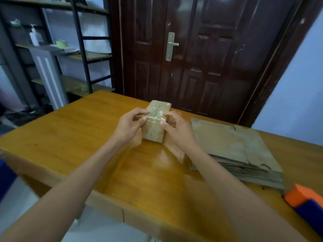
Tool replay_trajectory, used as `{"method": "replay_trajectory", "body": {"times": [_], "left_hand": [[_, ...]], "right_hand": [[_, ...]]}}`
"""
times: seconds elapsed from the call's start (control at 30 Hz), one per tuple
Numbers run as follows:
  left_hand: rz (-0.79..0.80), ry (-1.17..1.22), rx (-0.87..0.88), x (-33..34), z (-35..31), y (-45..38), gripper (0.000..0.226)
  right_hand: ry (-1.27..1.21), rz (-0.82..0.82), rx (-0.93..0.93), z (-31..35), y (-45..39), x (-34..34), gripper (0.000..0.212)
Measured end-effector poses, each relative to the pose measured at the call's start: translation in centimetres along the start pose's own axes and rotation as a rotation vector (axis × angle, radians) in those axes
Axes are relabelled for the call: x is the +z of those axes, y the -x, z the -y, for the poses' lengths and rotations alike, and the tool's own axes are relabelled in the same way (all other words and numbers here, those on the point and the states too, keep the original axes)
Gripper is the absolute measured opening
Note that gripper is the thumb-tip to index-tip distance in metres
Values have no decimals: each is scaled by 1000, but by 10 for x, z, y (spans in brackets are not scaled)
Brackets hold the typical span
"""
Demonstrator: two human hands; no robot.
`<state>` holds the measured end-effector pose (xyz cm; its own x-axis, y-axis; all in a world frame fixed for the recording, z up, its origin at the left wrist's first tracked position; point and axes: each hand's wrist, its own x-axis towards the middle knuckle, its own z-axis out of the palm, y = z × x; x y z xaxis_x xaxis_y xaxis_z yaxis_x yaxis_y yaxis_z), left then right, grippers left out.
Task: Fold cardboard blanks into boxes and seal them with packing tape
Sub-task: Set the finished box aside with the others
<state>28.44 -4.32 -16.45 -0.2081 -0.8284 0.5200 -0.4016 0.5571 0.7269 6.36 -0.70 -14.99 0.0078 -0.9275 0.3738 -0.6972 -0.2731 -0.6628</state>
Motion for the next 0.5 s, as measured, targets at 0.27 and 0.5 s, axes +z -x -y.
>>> {"method": "replay_trajectory", "body": {"times": [0.27,0.5], "left_hand": [[28,-411,116,-16,-59,-3,59],[221,-677,476,67,-123,4,55]], "right_hand": [[163,64,29,-18,23,-102,53],[489,443,156,-75,80,-198,80]]}}
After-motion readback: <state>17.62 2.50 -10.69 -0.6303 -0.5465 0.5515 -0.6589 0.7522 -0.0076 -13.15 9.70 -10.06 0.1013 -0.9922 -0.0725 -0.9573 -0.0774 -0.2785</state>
